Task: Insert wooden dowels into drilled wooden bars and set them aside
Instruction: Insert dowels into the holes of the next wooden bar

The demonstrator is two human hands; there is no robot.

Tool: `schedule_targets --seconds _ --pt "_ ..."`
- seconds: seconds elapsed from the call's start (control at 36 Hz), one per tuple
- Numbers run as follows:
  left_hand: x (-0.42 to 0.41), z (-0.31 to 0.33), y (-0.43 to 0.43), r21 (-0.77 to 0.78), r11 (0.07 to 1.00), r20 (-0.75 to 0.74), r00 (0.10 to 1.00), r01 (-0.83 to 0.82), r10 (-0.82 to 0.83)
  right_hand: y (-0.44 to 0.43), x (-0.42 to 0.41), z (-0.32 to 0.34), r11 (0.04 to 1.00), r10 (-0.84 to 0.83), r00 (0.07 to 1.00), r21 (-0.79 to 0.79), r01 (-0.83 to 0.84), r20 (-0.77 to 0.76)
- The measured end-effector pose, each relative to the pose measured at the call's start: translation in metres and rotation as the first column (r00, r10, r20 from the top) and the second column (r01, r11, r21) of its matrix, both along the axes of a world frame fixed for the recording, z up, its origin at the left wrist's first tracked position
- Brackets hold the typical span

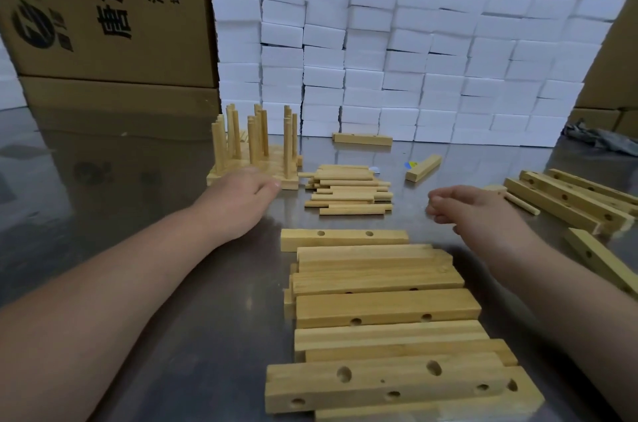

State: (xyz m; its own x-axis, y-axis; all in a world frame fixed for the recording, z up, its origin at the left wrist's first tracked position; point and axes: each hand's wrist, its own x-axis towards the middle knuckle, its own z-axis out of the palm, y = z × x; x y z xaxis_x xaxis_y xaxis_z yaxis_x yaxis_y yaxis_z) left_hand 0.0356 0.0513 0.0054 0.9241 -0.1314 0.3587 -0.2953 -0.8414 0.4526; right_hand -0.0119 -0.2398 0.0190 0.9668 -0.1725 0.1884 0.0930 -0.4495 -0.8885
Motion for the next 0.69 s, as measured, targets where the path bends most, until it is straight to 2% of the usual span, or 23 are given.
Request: schedule_targets --seconds 0.08,0.14,0.22,0.31,0.5,0.69 --pt "-0.013 0.003 -0.024 -0.151 0.960 -0.077 0.966 0.234 -0.248 0.002 0.001 -0.005 0.994 0.058 0.997 -0.088 -0.063 -0.054" --pt "-0.021 0.002 -0.037 -0.237 0.915 -0.138 0.921 0.327 -0.365 0.004 0.001 -0.005 0.990 0.091 0.992 -0.101 -0.099 -0.087" --pt "-0.013 0.002 -0.046 -0.331 0.901 -0.260 0.890 0.282 -0.374 0.005 0.000 -0.005 0.989 0.118 0.987 -0.081 -0.127 -0.108" --pt "-0.001 -0.004 -0.047 -0.206 0.952 -0.405 0.866 0.226 -0.293 0.005 -0.003 -0.004 0.989 0.139 0.983 -0.031 -0.144 -0.118" --pt "-0.012 -0.002 -0.041 -0.266 0.916 -0.281 0.885 0.300 -0.371 0.007 -0.012 0.000 0.953 0.285 0.945 -0.060 -0.298 -0.164" --pt "-0.016 0.000 -0.043 -0.195 0.931 -0.278 0.893 0.308 -0.353 0.007 -0.015 0.000 0.925 0.362 0.916 -0.051 -0.376 -0.174"
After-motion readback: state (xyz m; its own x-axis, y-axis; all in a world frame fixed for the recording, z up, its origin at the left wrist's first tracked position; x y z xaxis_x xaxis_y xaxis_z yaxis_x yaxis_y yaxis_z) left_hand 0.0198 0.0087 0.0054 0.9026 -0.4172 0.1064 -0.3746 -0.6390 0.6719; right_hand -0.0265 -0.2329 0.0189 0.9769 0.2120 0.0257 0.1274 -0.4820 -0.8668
